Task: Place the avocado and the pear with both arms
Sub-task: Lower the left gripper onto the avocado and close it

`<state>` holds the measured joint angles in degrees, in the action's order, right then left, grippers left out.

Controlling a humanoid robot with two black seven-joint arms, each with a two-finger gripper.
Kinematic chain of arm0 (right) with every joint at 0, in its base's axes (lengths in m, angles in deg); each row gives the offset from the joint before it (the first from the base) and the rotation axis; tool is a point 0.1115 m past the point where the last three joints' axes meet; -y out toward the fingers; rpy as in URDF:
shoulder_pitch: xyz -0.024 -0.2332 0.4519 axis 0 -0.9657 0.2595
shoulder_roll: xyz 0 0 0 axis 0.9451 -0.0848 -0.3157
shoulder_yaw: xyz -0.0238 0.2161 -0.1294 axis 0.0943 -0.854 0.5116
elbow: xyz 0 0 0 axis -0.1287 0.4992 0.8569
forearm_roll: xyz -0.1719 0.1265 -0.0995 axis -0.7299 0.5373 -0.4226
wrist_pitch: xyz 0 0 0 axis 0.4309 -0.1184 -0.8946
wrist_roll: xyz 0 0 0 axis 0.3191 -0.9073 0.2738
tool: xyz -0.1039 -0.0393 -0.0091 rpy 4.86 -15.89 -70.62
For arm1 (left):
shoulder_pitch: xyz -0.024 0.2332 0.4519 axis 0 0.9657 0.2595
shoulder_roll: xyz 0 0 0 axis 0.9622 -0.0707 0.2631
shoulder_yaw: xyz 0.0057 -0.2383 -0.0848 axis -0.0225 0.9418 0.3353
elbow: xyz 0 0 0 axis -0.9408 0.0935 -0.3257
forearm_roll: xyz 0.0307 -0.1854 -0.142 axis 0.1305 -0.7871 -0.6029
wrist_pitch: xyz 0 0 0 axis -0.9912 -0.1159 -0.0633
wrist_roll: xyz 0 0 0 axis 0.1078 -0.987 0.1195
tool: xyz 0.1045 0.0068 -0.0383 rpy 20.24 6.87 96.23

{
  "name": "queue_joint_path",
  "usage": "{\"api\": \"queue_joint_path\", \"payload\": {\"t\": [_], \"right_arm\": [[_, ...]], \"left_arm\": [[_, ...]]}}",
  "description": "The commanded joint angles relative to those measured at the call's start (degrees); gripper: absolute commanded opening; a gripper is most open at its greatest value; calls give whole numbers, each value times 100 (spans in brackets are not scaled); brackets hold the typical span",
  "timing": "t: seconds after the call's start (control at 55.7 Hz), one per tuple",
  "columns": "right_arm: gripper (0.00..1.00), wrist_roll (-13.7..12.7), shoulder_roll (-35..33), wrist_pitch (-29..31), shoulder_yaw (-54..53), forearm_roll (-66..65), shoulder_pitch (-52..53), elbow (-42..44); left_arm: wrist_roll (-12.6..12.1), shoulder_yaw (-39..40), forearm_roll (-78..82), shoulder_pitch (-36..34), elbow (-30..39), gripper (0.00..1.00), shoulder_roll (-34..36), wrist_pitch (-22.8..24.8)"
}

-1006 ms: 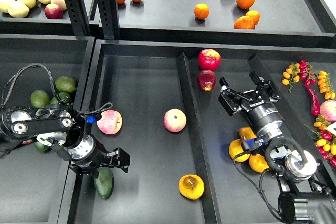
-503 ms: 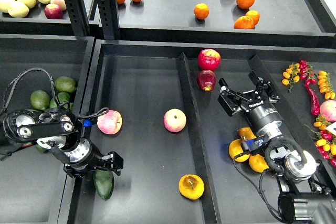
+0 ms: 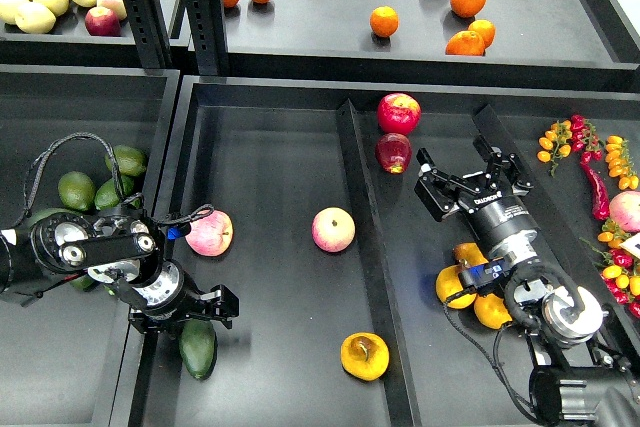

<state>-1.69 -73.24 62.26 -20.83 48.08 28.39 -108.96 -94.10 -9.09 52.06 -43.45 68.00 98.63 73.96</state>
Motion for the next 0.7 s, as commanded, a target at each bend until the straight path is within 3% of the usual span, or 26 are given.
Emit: {"api": "queue_joint_path", "payload": {"t": [0.0, 0.683], "right_arm": [[100, 0, 0, 1, 0, 0, -17, -3], [100, -8, 0, 18, 0, 9, -35, -3]], "left_arm": [[-1, 1, 1, 54, -72, 99, -18, 0], [-1, 45, 89, 265, -187, 93, -221, 0]]}}
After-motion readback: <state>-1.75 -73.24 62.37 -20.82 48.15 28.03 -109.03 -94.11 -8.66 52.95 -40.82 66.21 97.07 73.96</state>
